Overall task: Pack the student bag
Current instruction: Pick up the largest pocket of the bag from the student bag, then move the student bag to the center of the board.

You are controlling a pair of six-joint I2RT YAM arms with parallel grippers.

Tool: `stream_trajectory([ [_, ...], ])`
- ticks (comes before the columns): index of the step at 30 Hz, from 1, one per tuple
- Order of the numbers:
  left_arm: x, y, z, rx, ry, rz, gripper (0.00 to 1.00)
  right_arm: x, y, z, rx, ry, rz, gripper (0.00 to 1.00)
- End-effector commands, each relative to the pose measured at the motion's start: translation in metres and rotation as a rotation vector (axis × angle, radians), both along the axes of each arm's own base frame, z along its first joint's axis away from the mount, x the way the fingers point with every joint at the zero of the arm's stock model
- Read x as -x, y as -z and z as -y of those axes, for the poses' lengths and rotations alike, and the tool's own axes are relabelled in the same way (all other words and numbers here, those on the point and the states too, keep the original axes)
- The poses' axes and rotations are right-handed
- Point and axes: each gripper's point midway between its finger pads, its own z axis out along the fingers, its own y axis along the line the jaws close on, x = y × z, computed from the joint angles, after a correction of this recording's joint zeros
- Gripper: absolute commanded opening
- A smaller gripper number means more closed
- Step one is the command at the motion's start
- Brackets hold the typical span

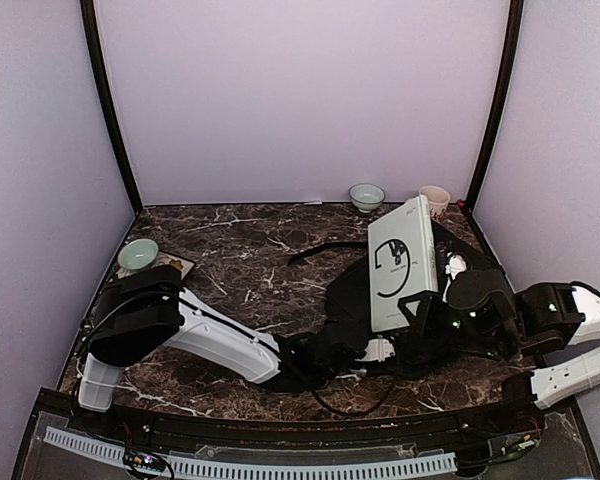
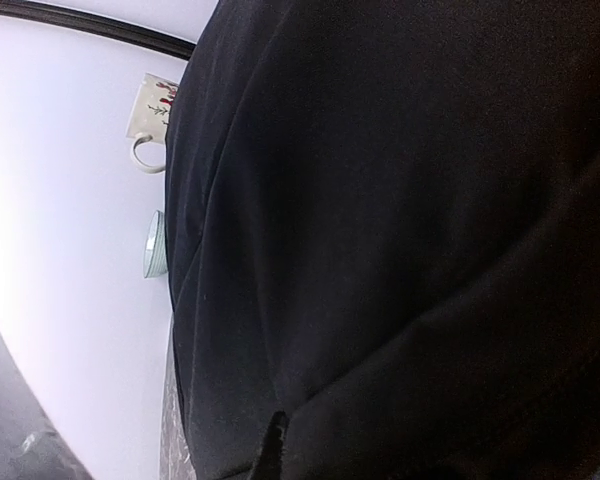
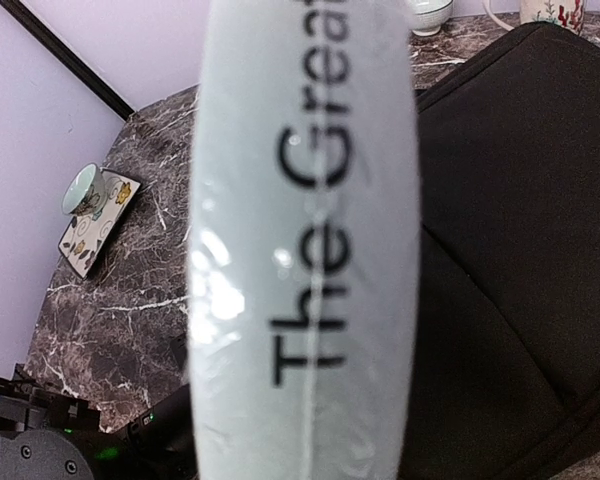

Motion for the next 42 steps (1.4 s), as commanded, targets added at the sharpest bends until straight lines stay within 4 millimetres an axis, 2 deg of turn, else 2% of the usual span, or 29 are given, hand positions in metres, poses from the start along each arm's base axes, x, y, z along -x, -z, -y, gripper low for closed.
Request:
stream_trajectory([
  [1, -0.023, -0.051, -0.013, 0.137, -0.075, -0.005, 0.00, -0.006, -0.040, 0.001, -0.107, 0.042, 0.068, 0.00],
  [4, -0.032, -0.074, -0.032, 0.231, -0.076, -0.147, 0.00, -0.004, -0.061, -0.008, -0.131, -0.008, 0.082, 0.00],
  [9, -0.050, -0.105, -0.057, 0.352, -0.080, -0.313, 0.00, 0.014, -0.085, -0.040, -0.211, -0.196, 0.083, 0.00],
  [12, -0.062, -0.108, -0.064, 0.376, -0.101, -0.375, 0.00, 0.026, -0.086, -0.055, -0.246, -0.290, 0.056, 0.00],
  [17, -0.103, -0.106, -0.090, 0.454, -0.245, -0.435, 0.00, 0.046, -0.080, -0.073, -0.298, -0.418, -0.002, 0.00],
  [21, -0.110, -0.119, -0.119, 0.512, -0.367, -0.401, 0.00, 0.050, -0.069, -0.073, -0.276, -0.431, -0.029, 0.00],
  [25, -0.100, -0.137, -0.156, 0.573, -0.458, -0.375, 0.00, 0.046, -0.064, -0.070, -0.256, -0.407, -0.028, 0.00],
  [28, -0.086, -0.155, -0.194, 0.614, -0.542, -0.328, 0.00, 0.045, -0.066, -0.072, -0.254, -0.405, -0.019, 0.00],
  [31, -0.069, -0.173, -0.230, 0.670, -0.604, -0.318, 0.00, 0.044, -0.070, -0.078, -0.255, -0.417, -0.009, 0.00],
  [36, -0.043, -0.188, -0.294, 0.737, -0.797, -0.275, 0.00, 0.042, -0.073, -0.094, -0.241, -0.437, 0.001, 0.00],
  [39, -0.026, -0.188, -0.310, 0.745, -0.861, -0.263, 0.00, 0.043, -0.077, -0.103, -0.242, -0.459, 0.007, 0.00],
  [42, -0.016, -0.170, -0.304, 0.701, -0.895, -0.292, 0.00, 0.046, -0.083, -0.107, -0.254, -0.485, 0.010, 0.00],
])
